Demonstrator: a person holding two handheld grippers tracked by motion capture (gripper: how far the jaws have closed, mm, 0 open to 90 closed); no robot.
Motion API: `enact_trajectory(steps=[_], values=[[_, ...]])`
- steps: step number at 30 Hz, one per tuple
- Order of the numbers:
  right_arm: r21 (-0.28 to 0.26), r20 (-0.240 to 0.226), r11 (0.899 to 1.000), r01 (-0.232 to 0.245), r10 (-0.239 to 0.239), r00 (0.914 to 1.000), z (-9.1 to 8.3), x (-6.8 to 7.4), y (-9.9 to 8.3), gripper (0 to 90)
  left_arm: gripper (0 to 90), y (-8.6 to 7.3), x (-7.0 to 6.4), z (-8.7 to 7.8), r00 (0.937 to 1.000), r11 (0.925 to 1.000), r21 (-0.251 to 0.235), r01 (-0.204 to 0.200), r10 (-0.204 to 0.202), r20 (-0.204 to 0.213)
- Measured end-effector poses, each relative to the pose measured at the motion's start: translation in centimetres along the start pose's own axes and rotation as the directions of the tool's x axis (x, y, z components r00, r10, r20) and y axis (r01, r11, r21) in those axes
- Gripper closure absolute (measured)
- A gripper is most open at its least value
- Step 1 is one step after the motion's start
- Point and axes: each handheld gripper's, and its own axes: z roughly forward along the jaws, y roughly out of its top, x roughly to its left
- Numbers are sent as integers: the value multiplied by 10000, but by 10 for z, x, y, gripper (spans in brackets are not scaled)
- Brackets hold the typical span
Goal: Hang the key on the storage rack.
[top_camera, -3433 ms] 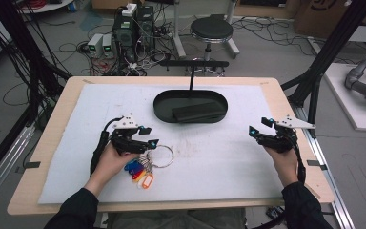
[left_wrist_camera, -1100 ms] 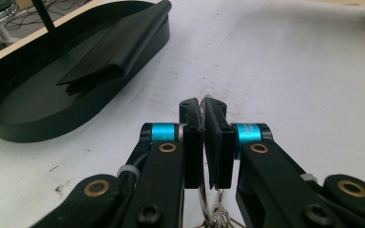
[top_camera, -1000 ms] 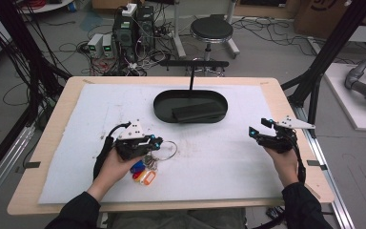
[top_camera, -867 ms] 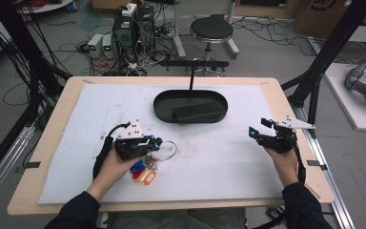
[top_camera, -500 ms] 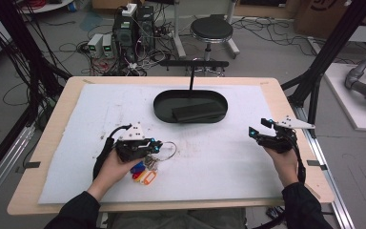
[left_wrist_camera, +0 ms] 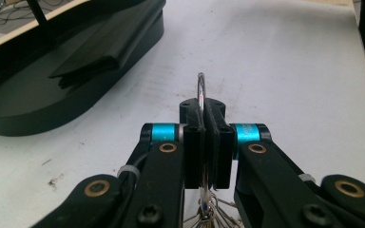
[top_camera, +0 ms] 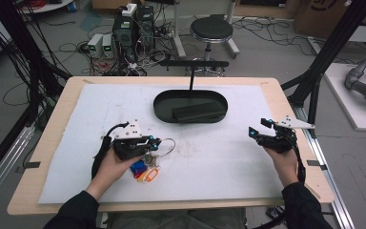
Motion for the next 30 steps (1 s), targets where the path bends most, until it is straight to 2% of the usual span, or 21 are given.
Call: enact_trajectory(steps=[10,30], values=[[32,-12,10000,-42,42,10000,0,0,0,307,863,13,0,-12,9999,9970,-776,-13,0,-163],[41,28,10000,33,-34,10000,1,0,0,307,863,39,5,-24,9977,9892,-1439,-293,200,-655]])
